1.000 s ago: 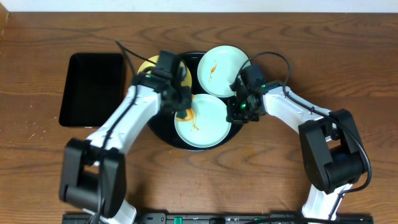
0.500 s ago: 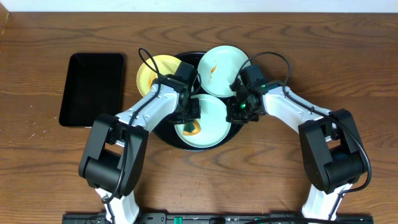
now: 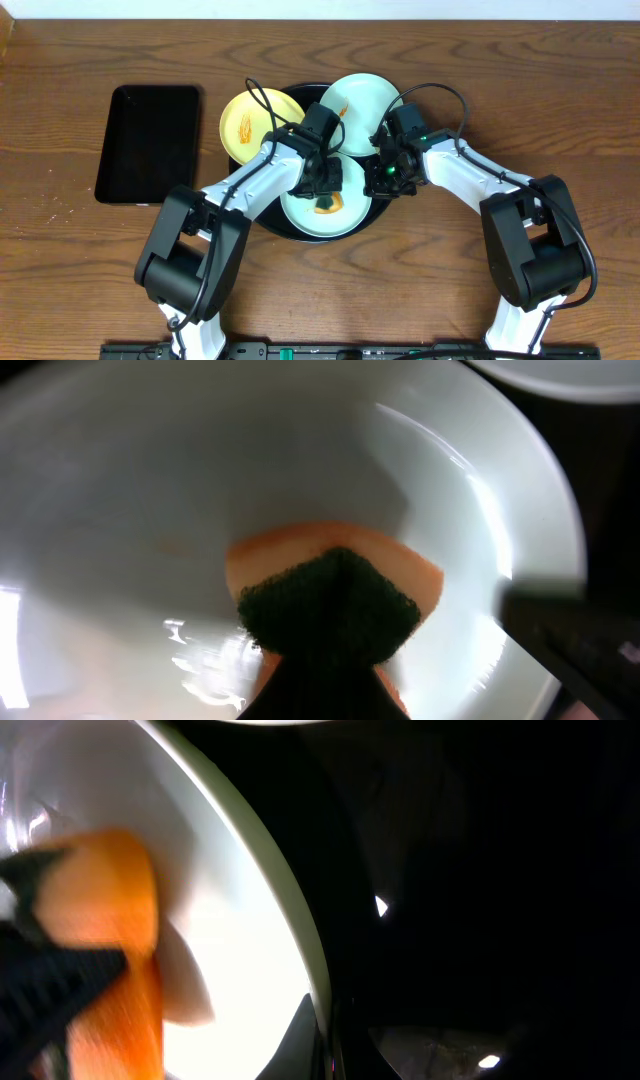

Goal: Clean dirty plates on tray and stack at the side
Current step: 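Scrub the front green plate with the sponge while the right gripper holds it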

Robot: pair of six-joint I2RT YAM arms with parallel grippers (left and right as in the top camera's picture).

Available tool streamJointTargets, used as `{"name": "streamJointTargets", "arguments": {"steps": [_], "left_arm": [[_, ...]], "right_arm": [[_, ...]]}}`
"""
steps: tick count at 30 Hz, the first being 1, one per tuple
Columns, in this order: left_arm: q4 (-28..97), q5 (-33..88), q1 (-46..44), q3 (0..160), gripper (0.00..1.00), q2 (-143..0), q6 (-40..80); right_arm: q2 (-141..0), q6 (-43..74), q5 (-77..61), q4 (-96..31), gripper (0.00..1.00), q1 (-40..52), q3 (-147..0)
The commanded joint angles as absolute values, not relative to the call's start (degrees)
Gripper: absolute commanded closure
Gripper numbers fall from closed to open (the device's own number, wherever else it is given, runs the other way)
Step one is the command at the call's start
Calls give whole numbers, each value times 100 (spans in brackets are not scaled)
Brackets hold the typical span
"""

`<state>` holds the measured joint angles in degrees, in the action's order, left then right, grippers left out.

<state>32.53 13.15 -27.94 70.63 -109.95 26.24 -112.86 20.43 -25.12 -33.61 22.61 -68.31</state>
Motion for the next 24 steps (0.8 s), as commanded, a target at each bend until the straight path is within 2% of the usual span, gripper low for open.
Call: {"name": "streamJointTargets", "arguments": {"steps": [1, 5, 9, 14, 17, 24], "left_arm": [[3269, 86, -2663, 7039, 92, -11083, 2845], [3406, -209, -2665, 7039, 92, -11083, 2912], [3852, -172, -2665, 7041, 92, -11080, 3564], [4246, 1063, -2668, 7046, 93, -11078, 3673], [4106, 1601, -2709, 7046, 92, -11078, 3671], [3057, 1426, -2746, 7046, 93, -11096, 3566]], "right_arm": [[-11356, 2032, -2598, -3409, 99, 2255, -6890], [-11356, 2012, -2598, -3413, 99, 2255, -6890], [-11356, 2012, -2598, -3409, 99, 2255, -6890], [-11356, 2012, -2598, -3409, 99, 2252, -6890], [-11356, 2012, -2598, -3406, 99, 2252, -6890], [-11356, 2014, -2598, -3411, 99, 2252, -6890]]}}
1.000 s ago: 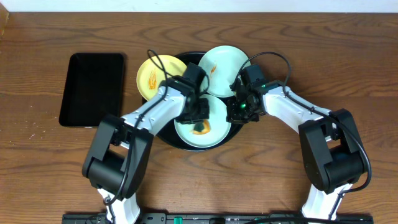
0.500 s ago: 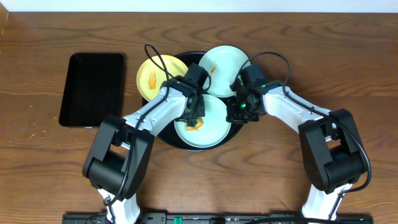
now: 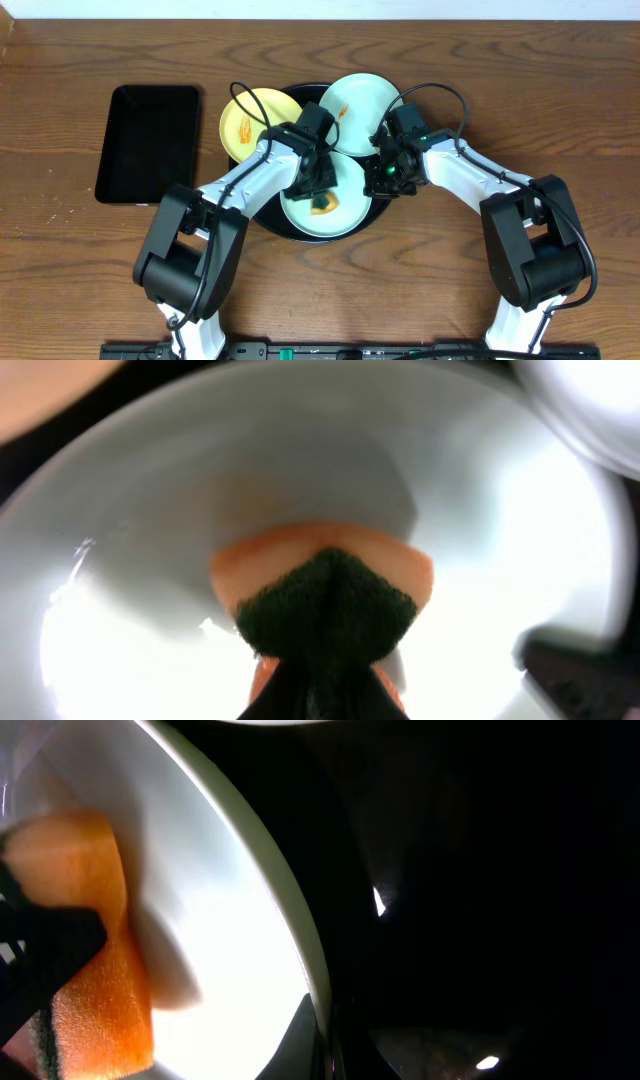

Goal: Clean dirty plates on tray and stack at the side
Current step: 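Scrub the front green plate with the sponge while the right gripper holds it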

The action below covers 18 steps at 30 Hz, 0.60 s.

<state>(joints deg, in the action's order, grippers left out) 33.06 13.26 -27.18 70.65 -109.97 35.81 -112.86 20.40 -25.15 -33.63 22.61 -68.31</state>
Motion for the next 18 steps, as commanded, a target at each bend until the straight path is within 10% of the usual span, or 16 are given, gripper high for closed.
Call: {"name": "streamJointTargets", "arguments": {"steps": [1, 18], "left_arm": [[2941, 1238, -2746, 7046, 93, -11109, 3566], [4556, 587, -2764, 7140, 93, -11133, 3715]], "right_arm": [[-11356, 2012, -2598, -3411, 99, 2252, -6890], [-11356, 2045, -2770, -3301, 99, 2259, -6890]]}}
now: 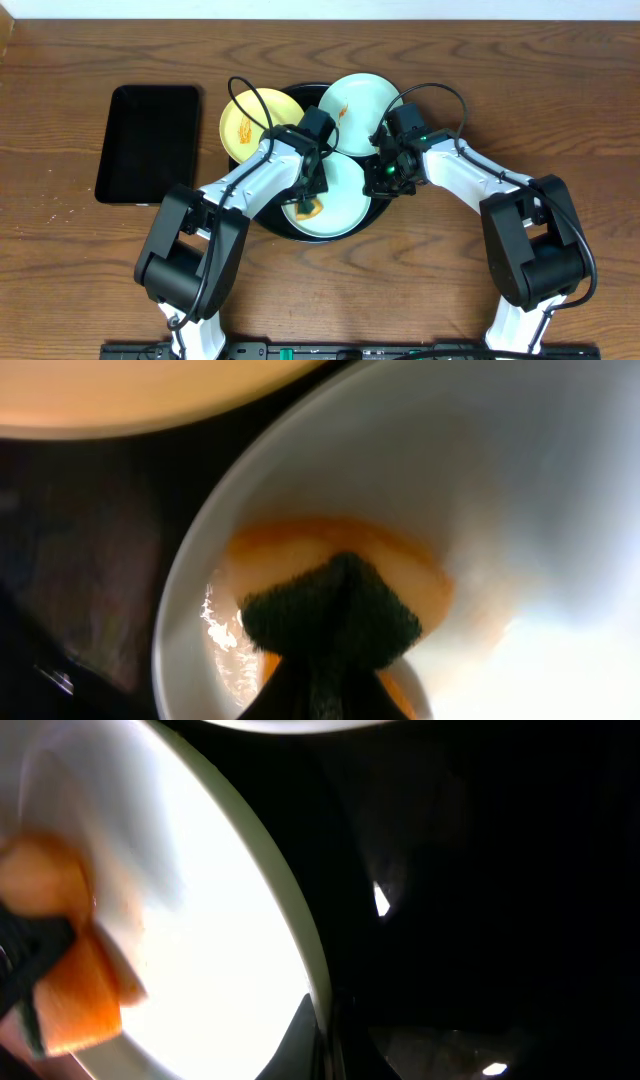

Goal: Clean dirty plates on tray and stack at the side
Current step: 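Scrub the front green plate with the sponge while the right gripper holds it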

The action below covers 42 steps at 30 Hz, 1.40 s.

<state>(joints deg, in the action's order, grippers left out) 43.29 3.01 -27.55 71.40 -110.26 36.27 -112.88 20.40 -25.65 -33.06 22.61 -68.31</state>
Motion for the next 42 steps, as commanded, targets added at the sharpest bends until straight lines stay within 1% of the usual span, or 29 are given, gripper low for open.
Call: {"name": "streamJointTargets", "arguments": {"steps": [1, 3, 7, 12, 18, 22, 26, 29, 32, 37, 39, 42], "left_arm": [[4582, 714, -2775, 7140, 93, -11133, 3701], [4523, 797, -2838, 7137, 92, -11133, 3592], [3959, 698, -3035, 7137, 93, -11137, 3284], [3393, -56, -3247, 7135, 93, -11185, 3286], [3422, -803, -3249, 7135, 92, -11378, 3330], [3846, -703, -3249, 7137, 93, -11393, 3485], [4366, 84, -3249, 7140, 92, -11312, 3444], [4375, 554, -3249, 7142, 92, -11290, 3153], [4007, 537, -3242, 7140, 93, -11292, 3092], [2867, 480, -3242, 7140, 92, -11295, 2425], [2585, 148, -3245, 7140, 93, -11295, 2241], [2506, -617, -3242, 7137, 92, -11297, 2226]], "right_arm": [[-11356, 2040, -2766, -3297, 99, 2265, -6890], [-11356, 2036, -2731, -3293, 99, 2265, -6890], [-11356, 2032, -2582, -3319, 99, 2257, -6888], [-11356, 2025, -2508, -3389, 99, 2231, -6888], [-11356, 2010, -2443, -3424, 99, 2231, -6888], [-11356, 2012, -2443, -3413, 99, 2220, -6888], [-11356, 2012, -2443, -3411, 99, 2220, -6888], [-11356, 2012, -2427, -3411, 99, 2215, -6888], [-11356, 2012, -2425, -3409, 99, 2215, -6888], [-11356, 2012, -2397, -3428, 99, 2215, -6888], [-11356, 2012, -2397, -3439, 99, 2215, -6888], [-11356, 2012, -2399, -3439, 99, 2215, -6888]]}}
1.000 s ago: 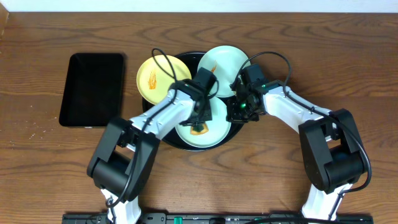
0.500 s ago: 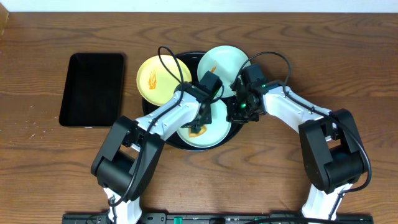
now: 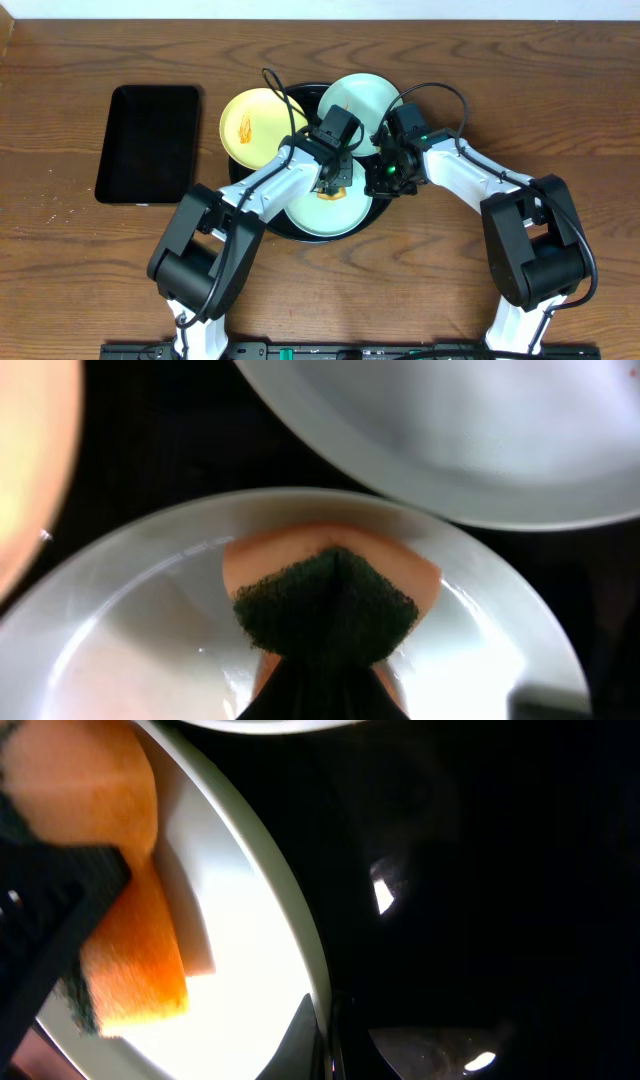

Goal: Clean dirty plates on tray and stack at the side
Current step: 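Scrub the front green plate with the sponge while the right gripper holds it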

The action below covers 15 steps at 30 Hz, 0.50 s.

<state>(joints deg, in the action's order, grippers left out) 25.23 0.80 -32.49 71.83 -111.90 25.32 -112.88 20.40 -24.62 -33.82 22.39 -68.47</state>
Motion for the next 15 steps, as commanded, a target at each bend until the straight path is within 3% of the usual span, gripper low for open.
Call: {"name": "streamJointTargets", "arguments": {"steps": [1, 11, 15], "left_arm": [[2554, -816, -3242, 7137, 93, -11297, 2228], [4169, -1264, -3242, 7137, 92, -11297, 2696], [4582, -613, -3242, 7166, 93, -11295, 2764]], "right_arm": [[-11356, 2014, -2399, -3439, 99, 2215, -6888], [-11356, 2014, -2401, -3433, 99, 2215, -6888], [-11356, 2014, -2403, -3433, 99, 2215, -6888]]}}
